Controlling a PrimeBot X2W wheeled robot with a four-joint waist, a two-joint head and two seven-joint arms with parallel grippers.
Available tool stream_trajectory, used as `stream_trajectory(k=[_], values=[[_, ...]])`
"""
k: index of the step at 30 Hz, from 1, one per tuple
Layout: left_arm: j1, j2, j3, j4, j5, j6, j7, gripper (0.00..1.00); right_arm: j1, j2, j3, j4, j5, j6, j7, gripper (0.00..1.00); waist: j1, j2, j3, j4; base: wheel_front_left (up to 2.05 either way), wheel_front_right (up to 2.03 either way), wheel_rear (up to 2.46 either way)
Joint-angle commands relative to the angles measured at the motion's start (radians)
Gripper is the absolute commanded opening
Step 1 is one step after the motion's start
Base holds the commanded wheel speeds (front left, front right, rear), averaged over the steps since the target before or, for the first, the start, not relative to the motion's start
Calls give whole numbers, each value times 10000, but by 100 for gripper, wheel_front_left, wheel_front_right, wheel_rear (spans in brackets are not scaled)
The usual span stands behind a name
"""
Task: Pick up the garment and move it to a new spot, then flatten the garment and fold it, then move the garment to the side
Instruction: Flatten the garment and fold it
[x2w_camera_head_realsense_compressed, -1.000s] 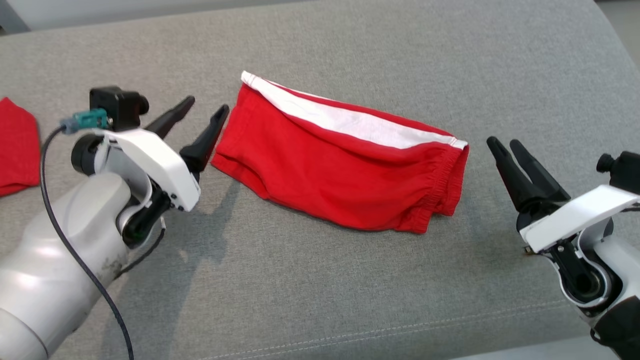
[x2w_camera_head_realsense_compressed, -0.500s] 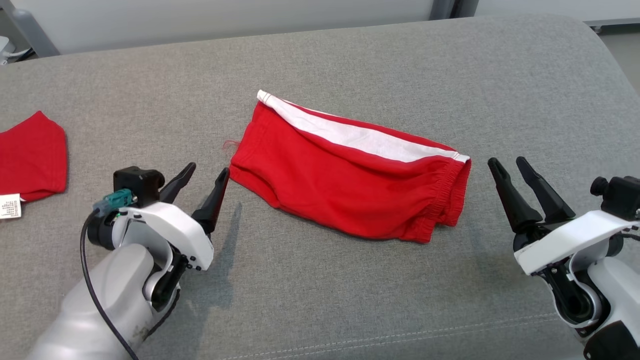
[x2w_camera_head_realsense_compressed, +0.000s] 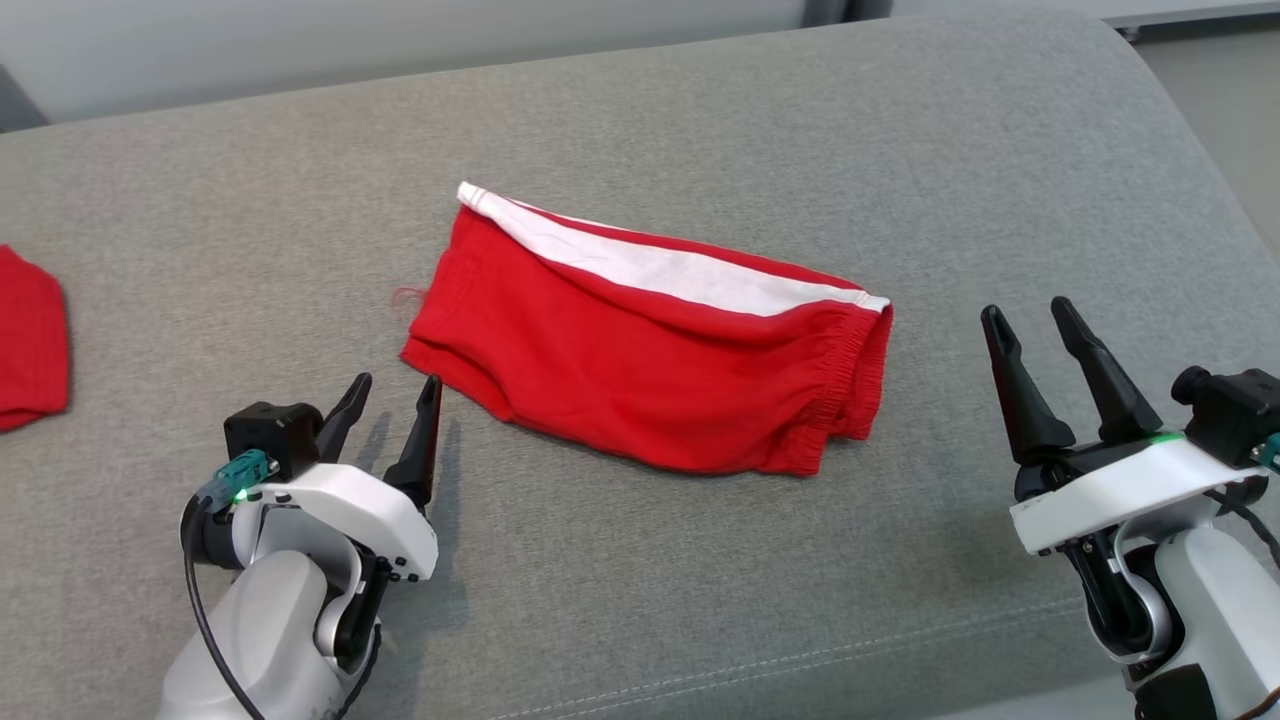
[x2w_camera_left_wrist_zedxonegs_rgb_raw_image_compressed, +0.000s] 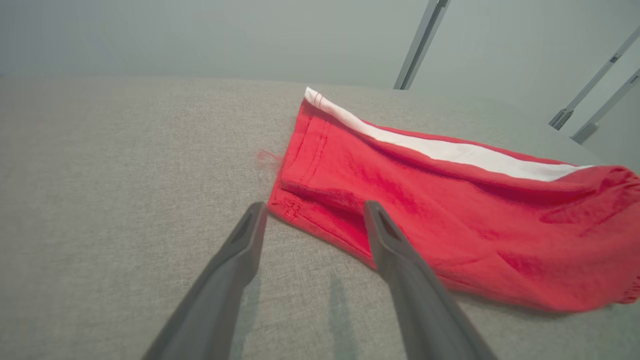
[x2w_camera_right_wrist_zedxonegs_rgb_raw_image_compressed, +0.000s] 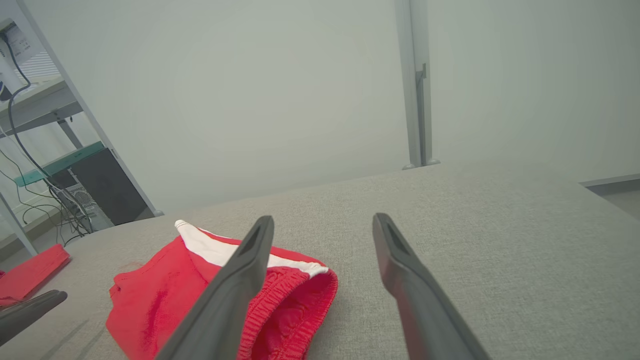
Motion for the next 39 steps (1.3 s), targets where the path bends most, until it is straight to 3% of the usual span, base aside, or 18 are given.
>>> stream_trajectory(k=[1,10,19,25,30,33,36,37,39], values=[[-179,140,486,-39,121,-41,-102,100,129,-32,-49,-389,-317,44,-133,100,0,-1,72,-115,0,0,0],[-712,-275,1748,1049,800,4,-102,100,619,686,-1163,-821,-1688,44,-133,100,0,-1,369,-748,0,0,0],[-1313,-407,2736,1921,1231,164,-103,100,842,1010,-1358,-786,-1819,44,-133,100,0,-1,592,-1219,0,0,0],[-1732,-458,3140,2731,1396,504,-103,100,825,1119,-1359,-753,-1787,44,-133,100,0,-1,760,-1411,0,0,0],[-2029,-626,3436,3399,1168,389,-103,100,792,1138,-1290,-732,-1753,44,-133,100,0,-1,871,-1506,0,0,0],[-2149,-791,3672,3701,872,61,-103,100,790,1138,-1303,-734,-1792,44,-133,100,0,-1,914,-1518,0,0,0],[-2324,-897,3693,4115,744,-241,-102,15,784,1136,-1327,-735,-1824,44,-133,100,0,-1,943,-1502,0,0,0],[-2389,-898,3677,4194,766,-269,-102,0,777,1137,-1330,-732,-1835,44,-133,100,0,-1,953,-1490,0,0,0],[-2479,-915,3709,4310,748,-328,-102,0,754,1146,-1321,-729,-1843,44,-133,100,0,-1,965,-1457,0,0,0]])
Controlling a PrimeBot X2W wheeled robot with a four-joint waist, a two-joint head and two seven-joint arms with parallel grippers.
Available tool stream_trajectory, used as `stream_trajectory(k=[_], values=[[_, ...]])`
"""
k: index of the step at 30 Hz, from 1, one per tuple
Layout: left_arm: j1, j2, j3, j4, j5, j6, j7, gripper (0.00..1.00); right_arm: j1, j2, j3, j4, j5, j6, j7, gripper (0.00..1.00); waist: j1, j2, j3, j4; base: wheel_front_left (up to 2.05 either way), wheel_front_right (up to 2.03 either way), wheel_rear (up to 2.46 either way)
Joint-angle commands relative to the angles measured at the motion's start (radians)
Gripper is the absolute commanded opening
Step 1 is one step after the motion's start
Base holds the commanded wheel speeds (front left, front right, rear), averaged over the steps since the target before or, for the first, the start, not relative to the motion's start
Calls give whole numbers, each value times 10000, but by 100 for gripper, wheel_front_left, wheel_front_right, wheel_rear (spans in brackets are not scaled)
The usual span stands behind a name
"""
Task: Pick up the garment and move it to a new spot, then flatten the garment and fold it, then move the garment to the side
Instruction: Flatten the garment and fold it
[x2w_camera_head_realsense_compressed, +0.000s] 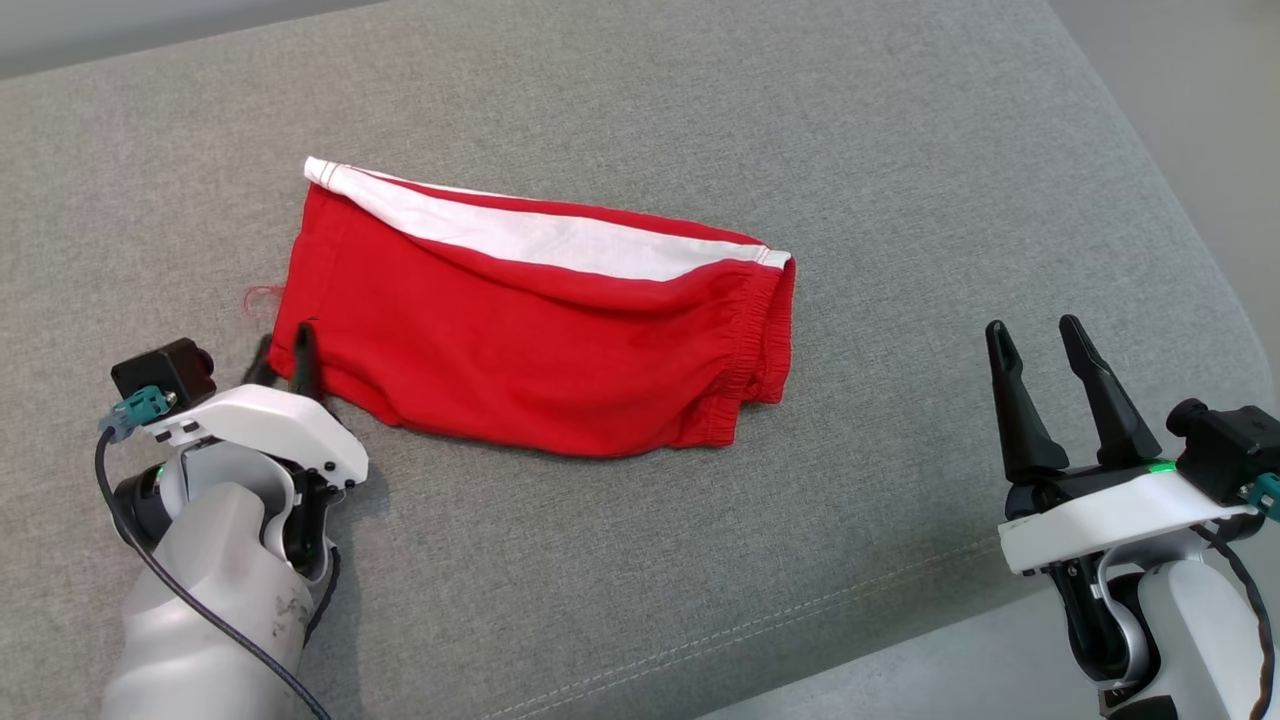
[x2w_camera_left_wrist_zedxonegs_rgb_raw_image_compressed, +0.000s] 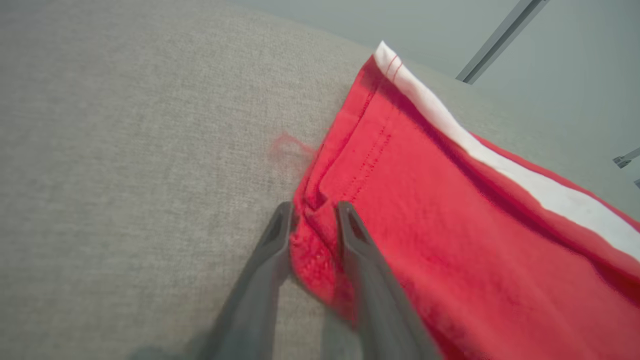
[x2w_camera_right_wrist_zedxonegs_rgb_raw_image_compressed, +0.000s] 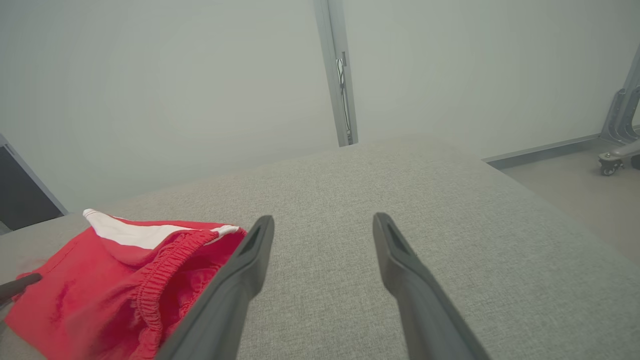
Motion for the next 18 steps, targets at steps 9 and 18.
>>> stream_trajectory(k=[9,18], values=[[82,-30,424,-528,158,-184,1,0,-31,-197,91,-210,-64,44,-133,100,0,0,-81,457,0,0,0],[1247,-457,747,-2122,809,-14,1,0,-86,-325,-61,-125,-217,44,-134,100,0,0,-308,1509,0,0,0]])
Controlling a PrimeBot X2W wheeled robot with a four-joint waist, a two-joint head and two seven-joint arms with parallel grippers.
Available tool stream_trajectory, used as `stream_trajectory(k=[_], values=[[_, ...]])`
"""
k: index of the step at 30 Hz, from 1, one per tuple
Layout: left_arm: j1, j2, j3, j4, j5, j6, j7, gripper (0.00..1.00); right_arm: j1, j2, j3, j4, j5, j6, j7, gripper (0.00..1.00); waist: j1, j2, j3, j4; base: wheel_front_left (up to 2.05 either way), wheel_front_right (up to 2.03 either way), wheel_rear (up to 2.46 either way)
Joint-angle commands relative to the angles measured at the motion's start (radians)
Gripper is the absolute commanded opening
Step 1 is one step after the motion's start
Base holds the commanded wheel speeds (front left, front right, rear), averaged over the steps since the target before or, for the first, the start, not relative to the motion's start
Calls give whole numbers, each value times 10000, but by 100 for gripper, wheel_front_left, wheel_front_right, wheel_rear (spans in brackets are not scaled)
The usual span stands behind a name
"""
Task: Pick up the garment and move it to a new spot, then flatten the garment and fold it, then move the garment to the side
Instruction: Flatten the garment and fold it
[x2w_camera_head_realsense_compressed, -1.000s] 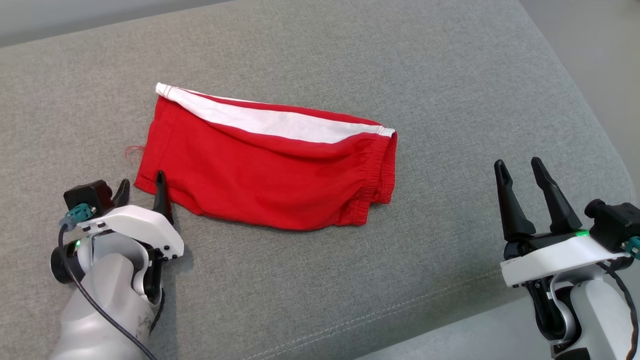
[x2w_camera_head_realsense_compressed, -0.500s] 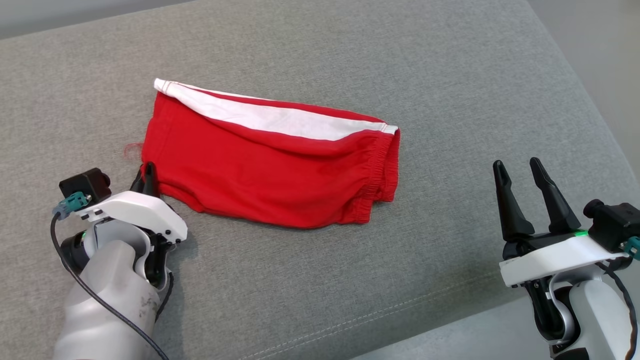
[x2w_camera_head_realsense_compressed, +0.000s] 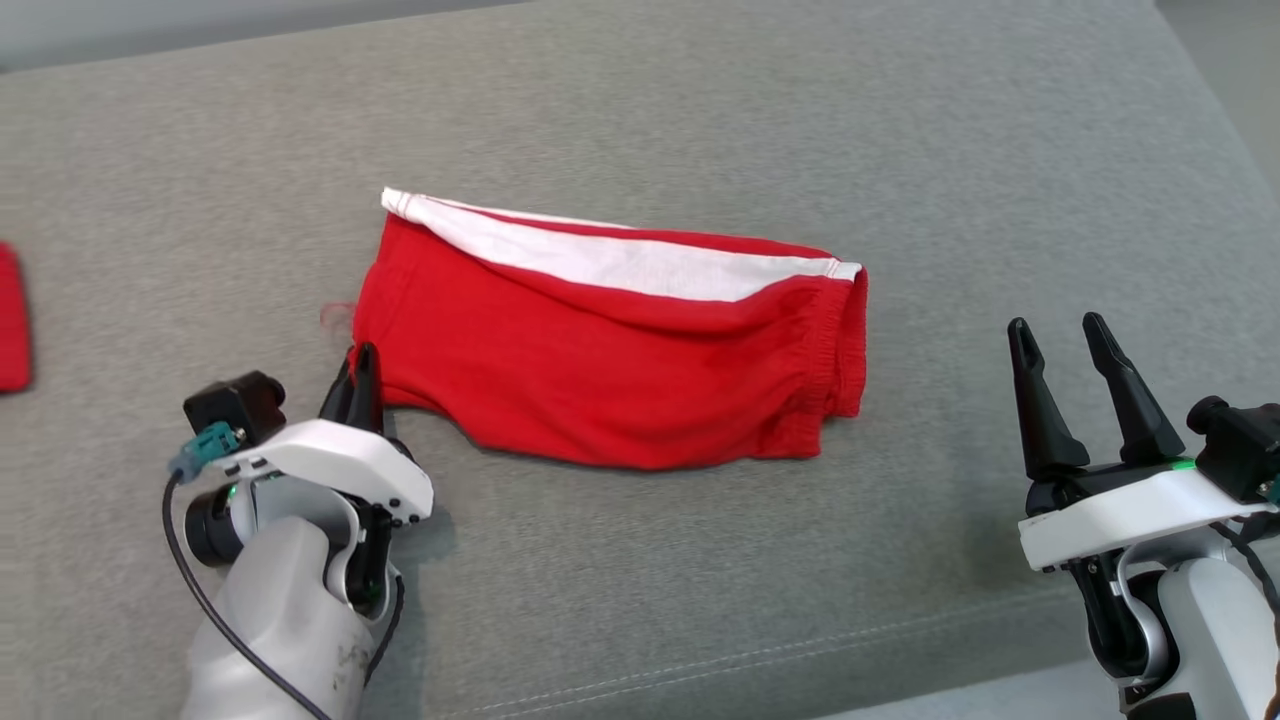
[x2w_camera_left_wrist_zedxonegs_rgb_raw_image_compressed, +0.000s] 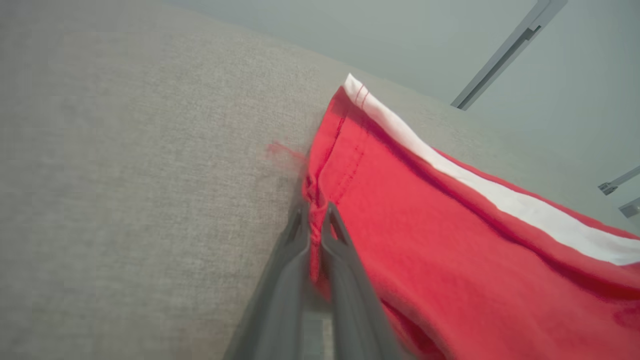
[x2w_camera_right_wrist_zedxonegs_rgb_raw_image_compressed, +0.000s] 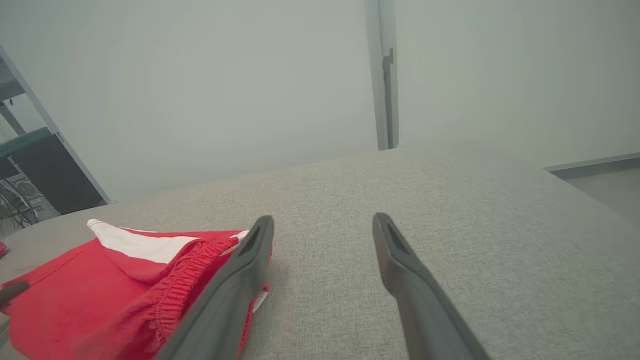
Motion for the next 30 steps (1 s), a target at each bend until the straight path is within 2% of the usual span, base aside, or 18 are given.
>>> stream_trajectory(k=[1,6,11,20,21,22,23,27,30], values=[[204,214,297,-382,167,66,-60,0,-86,-126,106,-176,-147,44,-134,100,0,0,-110,425,0,0,0],[840,129,290,-984,420,149,-60,0,-62,-158,86,-94,-236,44,-134,100,0,0,-304,1028,0,0,0],[1494,120,-82,-1610,-205,245,-61,0,6,-224,121,-7,-250,44,-134,100,0,0,-538,1519,0,0,0],[2476,118,-1044,-2596,-980,853,-61,0,-27,-320,257,165,-194,44,-134,100,0,0,-691,2088,0,0,0],[2503,117,-1098,-2637,-925,910,-61,4,-38,-326,279,183,-176,44,-134,100,0,0,-698,2127,0,0,0],[2506,117,-1132,-2714,-791,962,-61,39,-48,-327,296,197,-145,44,-134,100,0,0,-700,2163,0,0,0],[2502,117,-1116,-2816,-656,1033,-61,100,-56,-339,332,217,-129,44,-134,100,0,0,-707,2193,0,0,0],[2509,117,-980,-3267,201,1259,-61,100,-77,-322,496,320,-49,44,-134,100,0,0,-778,2270,0,0,0],[2678,117,-801,-3658,875,1260,-61,100,-39,-281,591,377,-5,44,-134,100,0,0,-937,2329,0,0,0]])
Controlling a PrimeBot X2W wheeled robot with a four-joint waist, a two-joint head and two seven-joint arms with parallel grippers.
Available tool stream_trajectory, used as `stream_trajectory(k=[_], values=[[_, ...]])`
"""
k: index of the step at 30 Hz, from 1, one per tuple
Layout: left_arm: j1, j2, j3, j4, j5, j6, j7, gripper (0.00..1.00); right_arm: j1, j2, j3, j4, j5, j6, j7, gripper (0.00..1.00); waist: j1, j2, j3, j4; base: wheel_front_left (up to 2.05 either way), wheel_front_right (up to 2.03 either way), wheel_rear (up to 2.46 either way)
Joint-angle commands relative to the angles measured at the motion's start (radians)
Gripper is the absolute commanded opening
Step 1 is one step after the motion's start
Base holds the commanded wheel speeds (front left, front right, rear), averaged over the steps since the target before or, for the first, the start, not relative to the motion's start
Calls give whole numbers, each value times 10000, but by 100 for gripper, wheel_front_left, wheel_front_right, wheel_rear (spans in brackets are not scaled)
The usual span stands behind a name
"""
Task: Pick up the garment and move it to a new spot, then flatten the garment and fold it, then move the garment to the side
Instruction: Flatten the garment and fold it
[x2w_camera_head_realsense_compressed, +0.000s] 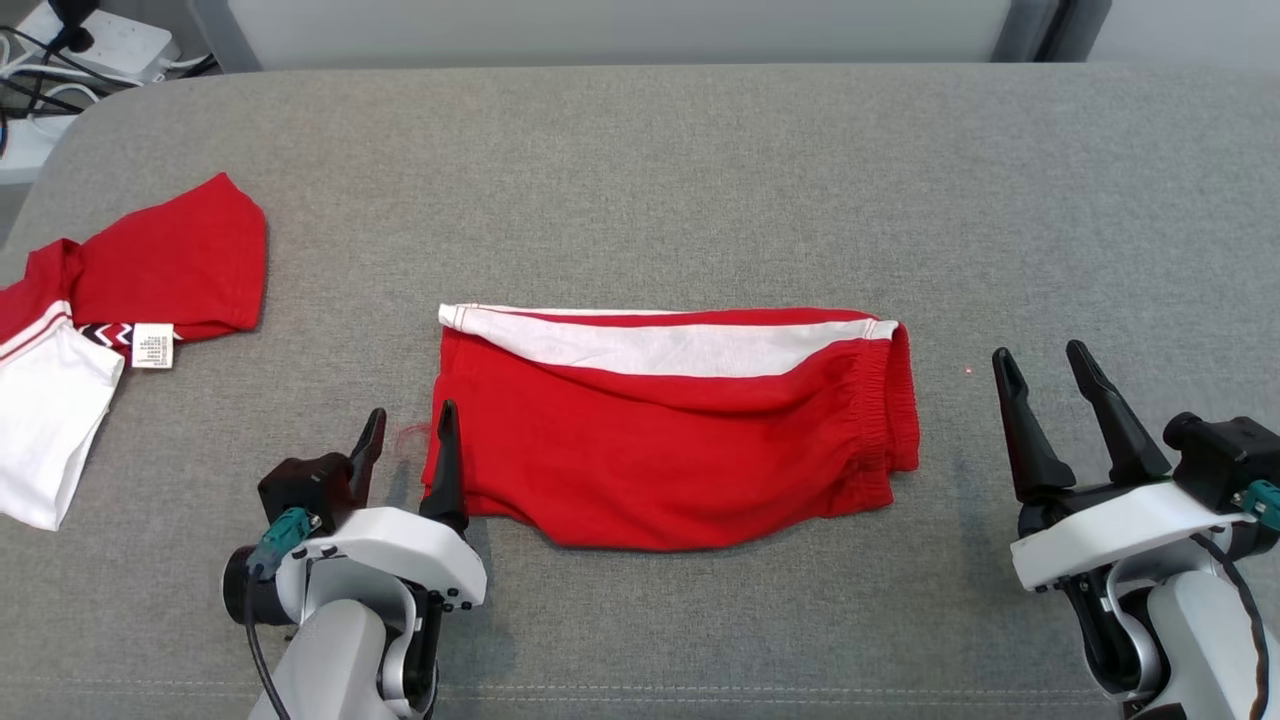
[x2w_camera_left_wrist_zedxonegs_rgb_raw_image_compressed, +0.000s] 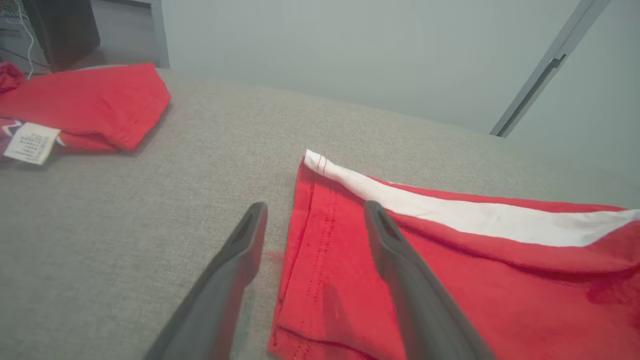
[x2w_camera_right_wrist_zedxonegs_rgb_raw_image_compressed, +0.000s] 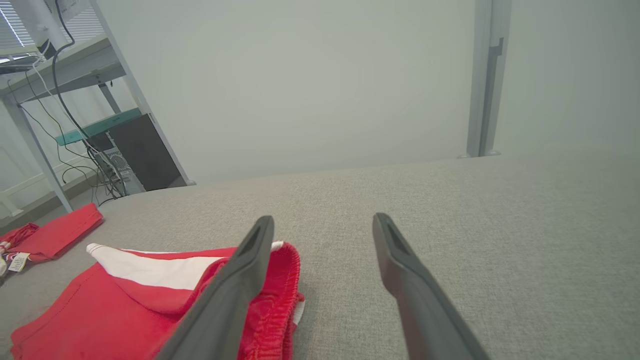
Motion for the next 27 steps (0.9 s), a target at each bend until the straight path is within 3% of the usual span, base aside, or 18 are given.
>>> stream_trajectory(k=[1,16,27], values=[[136,238,426,-505,491,41,-61,100,-15,-50,220,-210,85,44,-134,100,0,0,-165,60,0,0,0],[1637,237,1203,-2319,2192,-137,-61,100,384,255,645,91,-186,44,-134,100,0,0,-1131,454,0,0,0],[2404,237,1383,-2801,2498,-210,-61,100,661,595,369,638,-981,44,-134,100,0,0,-1351,619,0,0,0]])
